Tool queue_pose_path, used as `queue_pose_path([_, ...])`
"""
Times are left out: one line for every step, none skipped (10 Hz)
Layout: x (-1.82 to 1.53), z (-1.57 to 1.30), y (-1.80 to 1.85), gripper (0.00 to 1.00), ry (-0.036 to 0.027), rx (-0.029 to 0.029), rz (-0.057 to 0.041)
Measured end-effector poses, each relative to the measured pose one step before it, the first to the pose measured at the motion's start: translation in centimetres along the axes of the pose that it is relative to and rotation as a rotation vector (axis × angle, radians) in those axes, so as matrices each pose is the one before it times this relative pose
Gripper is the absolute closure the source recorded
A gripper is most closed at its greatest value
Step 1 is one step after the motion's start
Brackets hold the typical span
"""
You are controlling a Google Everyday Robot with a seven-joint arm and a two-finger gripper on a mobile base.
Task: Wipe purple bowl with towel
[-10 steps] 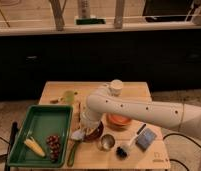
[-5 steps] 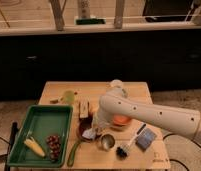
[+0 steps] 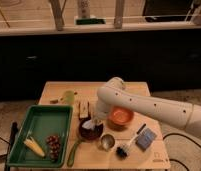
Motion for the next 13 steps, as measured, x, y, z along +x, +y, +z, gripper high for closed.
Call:
queue_pose_path([-0.586,0.306,-1.07,1.0,-0.00552,-0.00429,-0.02973])
queue_pose_path([-1.004,0.227,-1.168,1.0,-0.00824,-0.00009,-0.04259])
queue_pose_path([-0.992,0.171,-0.699,1.0,-0.00819,-0.00165,-0.03678])
queue_pose_path([-1.069,0.108,-0.03,1.0,-0.00698,-0.00624,-0.02663])
queue_pose_path([-1.112,0.145,0.271,1.0,-0.01026,-0.00905,-0.0169])
queue_pose_path([-0.697,0.109,0.627,1.0,-0.0095,-0.01034,-0.0072])
queue_pose_path([-0.363,-0.019,1.106,1.0,-0.00592,-0.01518,-0.00019])
queue_pose_path([-0.324,0.017,1.693,1.0,-0.00826,-0.02048,0.00408])
queue_pose_path([0.146,0.061,0.966,1.0,-0.00281,-0.01406,0.00783])
queue_pose_path([0.532,0.019,1.114,1.0,0.00017,-0.0165,0.01845])
queue_pose_path([0.976,-0.002,0.874,1.0,0.00449,-0.01314,0.03044])
queue_pose_path([1.075,-0.053,0.323,1.0,0.00993,-0.00481,0.02908])
queue_pose_path([0.999,-0.078,-0.183,1.0,0.01083,0.00048,0.01923])
